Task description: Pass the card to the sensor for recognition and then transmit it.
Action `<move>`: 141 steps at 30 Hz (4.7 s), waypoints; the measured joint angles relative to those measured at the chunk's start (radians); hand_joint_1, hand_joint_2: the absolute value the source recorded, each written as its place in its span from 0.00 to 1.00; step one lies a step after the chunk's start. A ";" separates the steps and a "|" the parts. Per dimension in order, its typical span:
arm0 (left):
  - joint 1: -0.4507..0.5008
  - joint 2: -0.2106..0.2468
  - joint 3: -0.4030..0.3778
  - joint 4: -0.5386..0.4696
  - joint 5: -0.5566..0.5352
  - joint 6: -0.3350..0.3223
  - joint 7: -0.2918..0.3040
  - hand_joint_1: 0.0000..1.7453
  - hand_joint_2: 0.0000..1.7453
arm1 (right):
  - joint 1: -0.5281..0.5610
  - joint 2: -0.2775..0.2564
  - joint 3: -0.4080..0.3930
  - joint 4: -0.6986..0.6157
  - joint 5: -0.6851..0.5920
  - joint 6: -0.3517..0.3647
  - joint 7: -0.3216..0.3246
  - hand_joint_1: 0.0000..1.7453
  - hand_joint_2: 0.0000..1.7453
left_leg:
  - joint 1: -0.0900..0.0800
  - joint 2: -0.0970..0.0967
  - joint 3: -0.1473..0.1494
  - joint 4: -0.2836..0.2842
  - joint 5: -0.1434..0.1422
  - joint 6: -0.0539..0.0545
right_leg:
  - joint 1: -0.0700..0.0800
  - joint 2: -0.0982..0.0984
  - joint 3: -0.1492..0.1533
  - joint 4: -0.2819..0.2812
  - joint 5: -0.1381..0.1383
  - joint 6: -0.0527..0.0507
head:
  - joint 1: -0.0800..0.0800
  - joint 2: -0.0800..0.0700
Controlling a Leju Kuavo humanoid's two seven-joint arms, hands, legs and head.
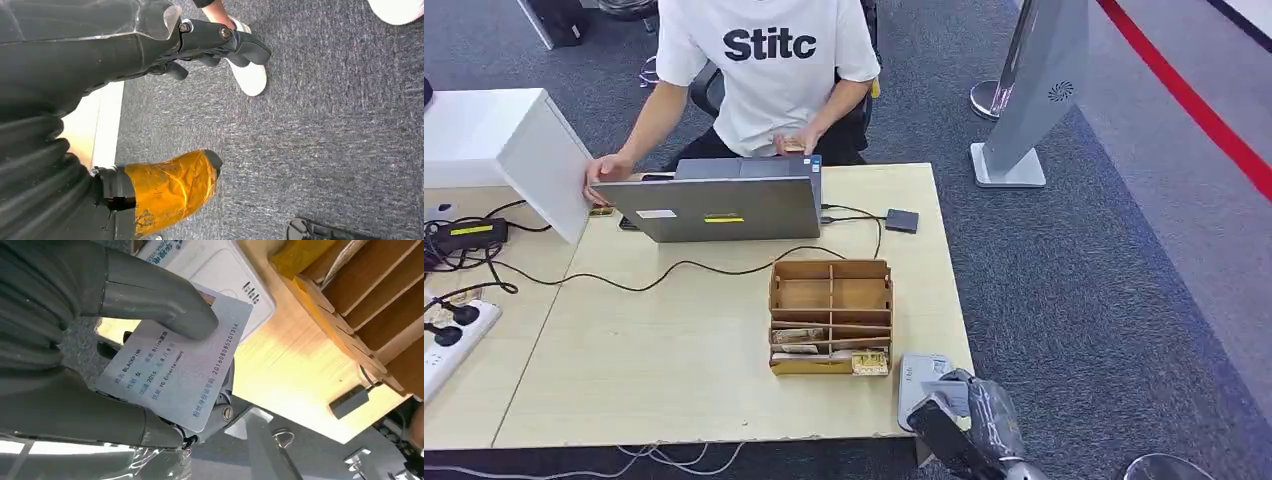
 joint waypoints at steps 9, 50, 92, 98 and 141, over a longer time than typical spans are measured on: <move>0.000 0.001 0.000 0.000 -0.002 0.000 -0.002 0.00 1.00 | -0.012 0.000 -0.002 0.054 0.087 0.031 0.060 1.00 1.00 | 0.000 0.000 0.000 0.000 0.000 0.000 | 0.000 0.000 0.000 0.000 0.000 0.000 | 0.000 0.000; 0.000 0.004 0.000 0.000 -0.002 0.006 0.005 0.00 1.00 | -0.034 -0.014 0.108 -0.144 0.132 0.011 0.079 1.00 1.00 | 0.000 0.000 0.002 0.000 0.001 0.000 | 0.000 0.000 0.001 0.000 0.000 0.000 | 0.000 0.000; -0.013 0.035 -0.051 0.012 -0.100 0.002 -0.017 0.00 1.00 | -0.660 0.084 0.281 0.250 -0.327 0.272 0.214 1.00 1.00 | 0.000 0.000 0.001 0.000 0.005 -0.001 | 0.000 0.000 0.000 0.001 0.003 -0.001 | 0.000 0.000; -0.013 0.036 -0.051 0.012 -0.100 0.001 -0.017 0.00 1.00 | -0.664 0.086 0.280 0.264 -0.352 0.277 0.212 1.00 1.00 | 0.000 0.000 0.000 0.000 0.005 -0.001 | 0.000 0.000 0.000 0.001 0.003 -0.001 | 0.000 0.000; -0.005 0.023 -0.050 0.012 -0.047 0.003 -0.013 0.00 1.00 | -0.304 -0.152 0.505 -0.245 0.002 0.039 -0.002 0.00 1.00 | 0.000 0.000 -0.001 0.000 0.004 0.000 | 0.000 -0.001 -0.001 0.000 0.003 -0.001 | 0.000 0.000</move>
